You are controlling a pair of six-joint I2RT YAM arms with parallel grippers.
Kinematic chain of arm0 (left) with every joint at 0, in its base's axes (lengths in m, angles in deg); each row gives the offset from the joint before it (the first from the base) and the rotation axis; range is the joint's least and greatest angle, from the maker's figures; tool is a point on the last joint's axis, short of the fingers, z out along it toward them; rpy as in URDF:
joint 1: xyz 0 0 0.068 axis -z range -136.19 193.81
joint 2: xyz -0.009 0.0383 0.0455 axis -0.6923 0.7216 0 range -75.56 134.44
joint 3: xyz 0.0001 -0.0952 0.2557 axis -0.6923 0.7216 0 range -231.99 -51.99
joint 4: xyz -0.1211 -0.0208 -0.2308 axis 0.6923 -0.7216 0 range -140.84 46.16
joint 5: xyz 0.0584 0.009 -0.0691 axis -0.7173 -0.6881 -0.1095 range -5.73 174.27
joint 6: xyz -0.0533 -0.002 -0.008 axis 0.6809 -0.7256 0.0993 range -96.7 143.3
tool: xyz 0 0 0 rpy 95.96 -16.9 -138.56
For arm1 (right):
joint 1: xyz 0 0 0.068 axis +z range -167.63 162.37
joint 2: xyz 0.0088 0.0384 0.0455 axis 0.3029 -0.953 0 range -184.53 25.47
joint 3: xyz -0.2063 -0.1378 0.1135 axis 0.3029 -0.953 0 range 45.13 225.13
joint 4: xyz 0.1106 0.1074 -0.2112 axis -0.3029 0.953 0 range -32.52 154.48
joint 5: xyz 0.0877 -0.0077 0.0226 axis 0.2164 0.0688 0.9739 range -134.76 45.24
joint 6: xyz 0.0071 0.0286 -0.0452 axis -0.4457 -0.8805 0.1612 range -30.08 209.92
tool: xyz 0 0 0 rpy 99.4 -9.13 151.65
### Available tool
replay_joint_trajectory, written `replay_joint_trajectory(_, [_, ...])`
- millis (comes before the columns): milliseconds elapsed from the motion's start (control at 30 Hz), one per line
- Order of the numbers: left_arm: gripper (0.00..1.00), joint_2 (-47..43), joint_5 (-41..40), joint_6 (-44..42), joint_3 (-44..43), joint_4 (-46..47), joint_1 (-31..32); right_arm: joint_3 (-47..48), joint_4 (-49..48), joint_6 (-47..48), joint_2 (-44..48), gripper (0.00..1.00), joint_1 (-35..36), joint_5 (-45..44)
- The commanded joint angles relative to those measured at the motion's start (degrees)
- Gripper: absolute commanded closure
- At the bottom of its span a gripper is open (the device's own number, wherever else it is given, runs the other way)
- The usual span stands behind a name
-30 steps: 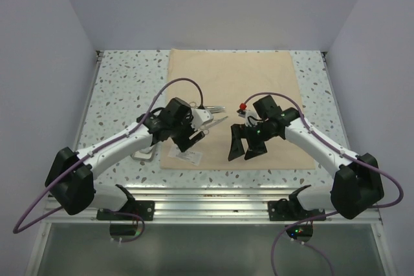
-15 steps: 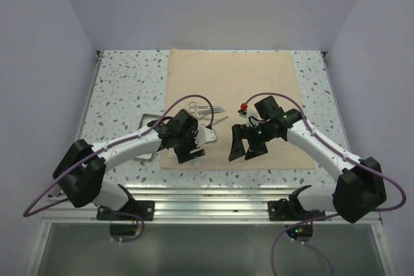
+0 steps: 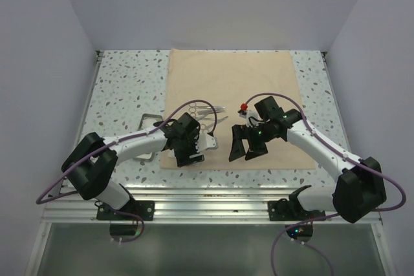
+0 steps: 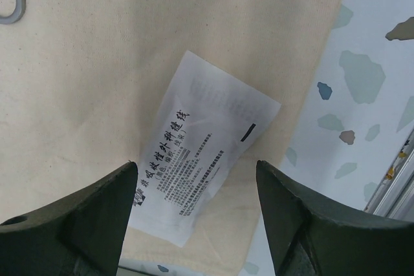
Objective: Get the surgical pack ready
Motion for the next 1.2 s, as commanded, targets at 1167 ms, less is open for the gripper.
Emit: replay_joint_trajectory(1167, [0.00,2.17,0.82,-4.79,-5.00,-1.03,-0.20,-0.08,-0.68,1.10,0.56,0.12,0.05,-0.01])
